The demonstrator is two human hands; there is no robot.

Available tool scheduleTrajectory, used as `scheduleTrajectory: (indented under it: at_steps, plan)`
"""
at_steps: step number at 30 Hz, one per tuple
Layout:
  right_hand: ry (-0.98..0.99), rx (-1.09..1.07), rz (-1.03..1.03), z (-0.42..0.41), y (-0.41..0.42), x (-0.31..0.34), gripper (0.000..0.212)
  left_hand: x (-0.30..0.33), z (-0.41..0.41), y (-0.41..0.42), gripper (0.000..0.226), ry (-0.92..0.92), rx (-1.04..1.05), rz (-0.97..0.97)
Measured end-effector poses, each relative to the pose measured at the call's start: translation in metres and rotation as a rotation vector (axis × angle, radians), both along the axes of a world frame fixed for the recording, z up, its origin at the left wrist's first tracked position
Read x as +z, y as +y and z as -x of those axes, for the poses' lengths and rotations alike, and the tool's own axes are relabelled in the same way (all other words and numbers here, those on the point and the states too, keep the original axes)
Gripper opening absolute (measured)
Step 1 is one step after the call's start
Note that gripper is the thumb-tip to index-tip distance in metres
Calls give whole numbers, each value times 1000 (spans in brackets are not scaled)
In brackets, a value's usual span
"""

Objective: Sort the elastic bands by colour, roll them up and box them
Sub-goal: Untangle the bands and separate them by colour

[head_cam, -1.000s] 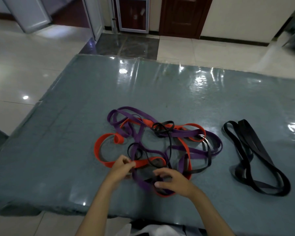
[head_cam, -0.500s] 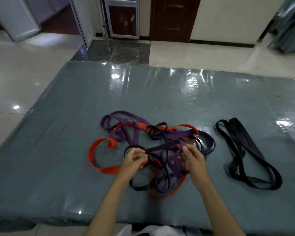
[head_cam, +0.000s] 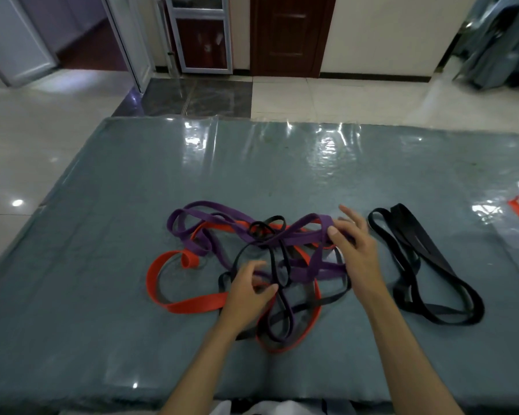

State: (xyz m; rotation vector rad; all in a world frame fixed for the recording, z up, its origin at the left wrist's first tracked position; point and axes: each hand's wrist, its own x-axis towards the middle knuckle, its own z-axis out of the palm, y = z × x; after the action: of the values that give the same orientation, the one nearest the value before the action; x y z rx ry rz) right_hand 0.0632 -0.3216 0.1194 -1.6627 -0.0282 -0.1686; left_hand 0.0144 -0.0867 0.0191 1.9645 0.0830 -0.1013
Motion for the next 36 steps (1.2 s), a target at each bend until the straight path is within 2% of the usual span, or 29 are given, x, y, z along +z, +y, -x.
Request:
scheduleTrajectory:
  at_steps: [3, 5, 6, 8, 10, 12, 14, 18, 21, 24, 26, 27, 29, 31, 33, 36]
  plan:
    - [-39, 222, 66, 4, 17, 10, 16, 36, -13, -10, 111, -167, -24, 45]
    - [-74, 338, 105, 8, 33, 15, 17, 54, -19, -19, 126, -192, -89, 142]
    - [-96, 378, 109, 10, 41, 17, 14, 59, -21, -23, 120, -179, -128, 237]
    - [-126, 394, 99, 12, 52, 16, 10, 63, -24, -24, 81, -198, -106, 307]
    - [-98, 348, 88, 12, 57, 12, 10, 64, -23, -13, 46, -254, 75, 169]
    - [-15, 290, 67, 10, 56, 2, 9, 63, -23, 4, 31, -273, 176, 64]
    - [79, 295, 70, 10, 52, -8, 18, 67, -21, 16, 22, -300, 221, 61]
    - [120, 493, 266, 14, 55, -31, 68, 87, -16, 22, 20, -300, 342, 198]
    - [106, 562, 344, 14, 71, -47, 83, 98, -7, 14, 9, -225, 323, 300]
    - [87, 525, 328, 14, 80, -56, 66, 109, 0, 9, 13, -218, 215, 313]
    - [33, 458, 367, 12, 76, -67, 48, 113, 2, 14, 21, -172, 45, 319]
    - [32, 434, 366, 12, 75, -74, 42, 113, 3, 20, 29, -100, -71, 350]
    - [82, 395, 390, 12, 67, -83, 33, 107, 5, 36, 60, 126, -317, 381]
    - [125, 359, 455, 11, 60, -91, 25, 96, 6, 54, 82, 297, -461, 257]
    - [108, 354, 483, 11, 57, -99, 14, 79, 4, 69, 79, 372, -483, 91]
    - [56, 380, 476, 14, 53, -105, 17, 46, 0, 81, 57, 408, -314, -74]
